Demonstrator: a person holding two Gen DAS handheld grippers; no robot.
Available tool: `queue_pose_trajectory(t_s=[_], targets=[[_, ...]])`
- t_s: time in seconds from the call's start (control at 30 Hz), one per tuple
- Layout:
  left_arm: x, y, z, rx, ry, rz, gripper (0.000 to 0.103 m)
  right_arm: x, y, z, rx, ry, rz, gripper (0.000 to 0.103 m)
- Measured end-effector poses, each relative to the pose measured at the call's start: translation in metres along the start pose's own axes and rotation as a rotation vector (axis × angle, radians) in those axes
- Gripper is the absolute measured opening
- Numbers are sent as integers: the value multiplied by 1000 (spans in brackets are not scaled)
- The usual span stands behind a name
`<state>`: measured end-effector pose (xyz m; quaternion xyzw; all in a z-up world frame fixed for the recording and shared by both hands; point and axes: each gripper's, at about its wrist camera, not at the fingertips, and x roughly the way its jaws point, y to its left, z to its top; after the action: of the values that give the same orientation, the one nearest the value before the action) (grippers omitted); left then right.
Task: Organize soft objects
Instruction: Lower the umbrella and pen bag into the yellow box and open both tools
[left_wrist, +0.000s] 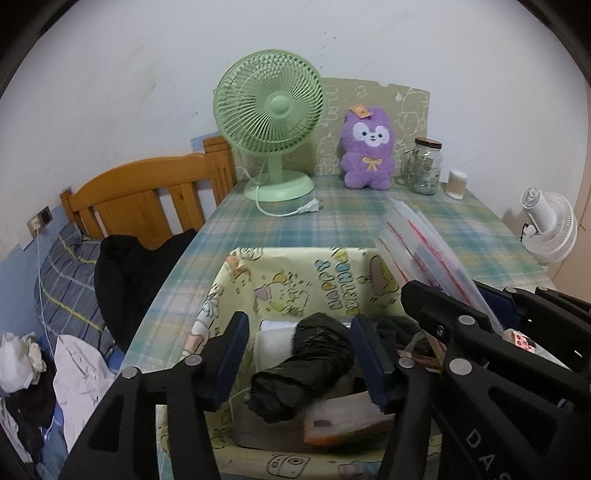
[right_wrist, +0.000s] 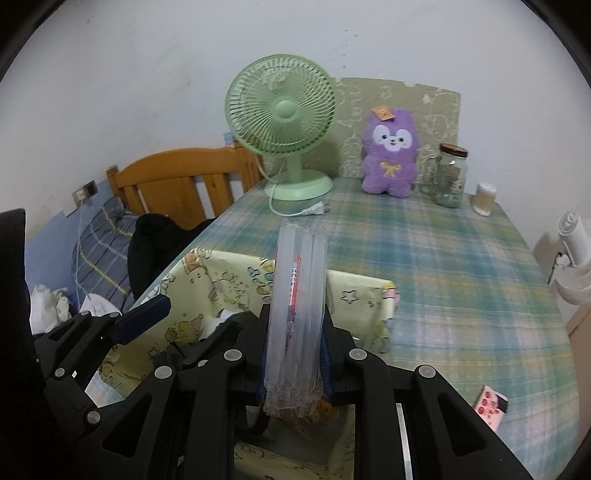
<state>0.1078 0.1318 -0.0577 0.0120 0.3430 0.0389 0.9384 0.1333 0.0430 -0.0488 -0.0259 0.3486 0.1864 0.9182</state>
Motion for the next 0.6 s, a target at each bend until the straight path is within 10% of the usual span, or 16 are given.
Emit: queue_pose_trajectory(t_s=[0.27, 0.6], targets=[[2, 9, -5, -19, 20, 30, 71, 10, 9, 0, -32, 20, 57, 30], [-4, 4, -5, -29, 10, 19, 89, 7, 3, 0, -11, -7, 1, 77]])
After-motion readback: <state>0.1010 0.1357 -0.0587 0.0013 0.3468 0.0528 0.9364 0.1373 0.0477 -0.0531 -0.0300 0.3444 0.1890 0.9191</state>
